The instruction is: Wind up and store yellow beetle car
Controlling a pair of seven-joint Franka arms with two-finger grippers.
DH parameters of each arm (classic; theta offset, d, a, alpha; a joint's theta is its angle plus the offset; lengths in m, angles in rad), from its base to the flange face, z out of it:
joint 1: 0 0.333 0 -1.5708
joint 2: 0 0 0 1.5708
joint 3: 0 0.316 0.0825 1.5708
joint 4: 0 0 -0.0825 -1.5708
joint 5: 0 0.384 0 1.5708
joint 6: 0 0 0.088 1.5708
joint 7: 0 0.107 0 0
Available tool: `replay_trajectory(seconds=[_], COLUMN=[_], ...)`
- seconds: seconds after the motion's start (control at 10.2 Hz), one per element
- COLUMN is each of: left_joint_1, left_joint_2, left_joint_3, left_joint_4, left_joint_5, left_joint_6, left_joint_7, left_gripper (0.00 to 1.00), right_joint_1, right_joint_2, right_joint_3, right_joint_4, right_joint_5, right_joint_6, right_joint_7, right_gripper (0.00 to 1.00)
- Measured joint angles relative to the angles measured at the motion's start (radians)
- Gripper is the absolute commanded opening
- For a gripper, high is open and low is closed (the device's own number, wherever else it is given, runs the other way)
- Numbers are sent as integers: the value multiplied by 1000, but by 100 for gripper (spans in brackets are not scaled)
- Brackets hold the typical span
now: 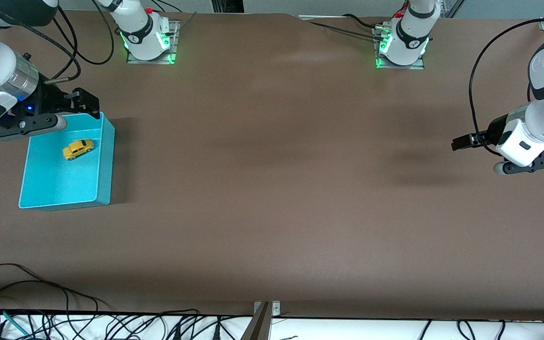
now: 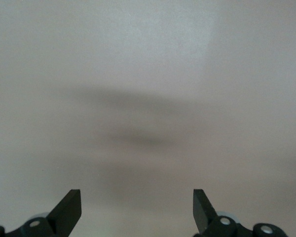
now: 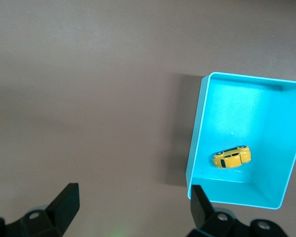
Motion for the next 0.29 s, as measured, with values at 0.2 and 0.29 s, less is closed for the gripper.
replay_trajectory(seconds=[0.2, 0.29], left_joint_1=[0, 0], left_joint_2=[0, 0], left_joint_3=[0, 0], left_joint_4=[0, 0], left_joint_5=[0, 0], left_joint_6=[0, 0], left_joint_7=[0, 0], left_gripper=[100, 100], right_joint_1=[0, 0], right_joint_2=[0, 0], right_joint_3=[0, 0], right_joint_4=[0, 0], right_joint_5=[0, 0], right_joint_6=[0, 0], right_joint_7=[-5, -6], right_gripper=[100, 100])
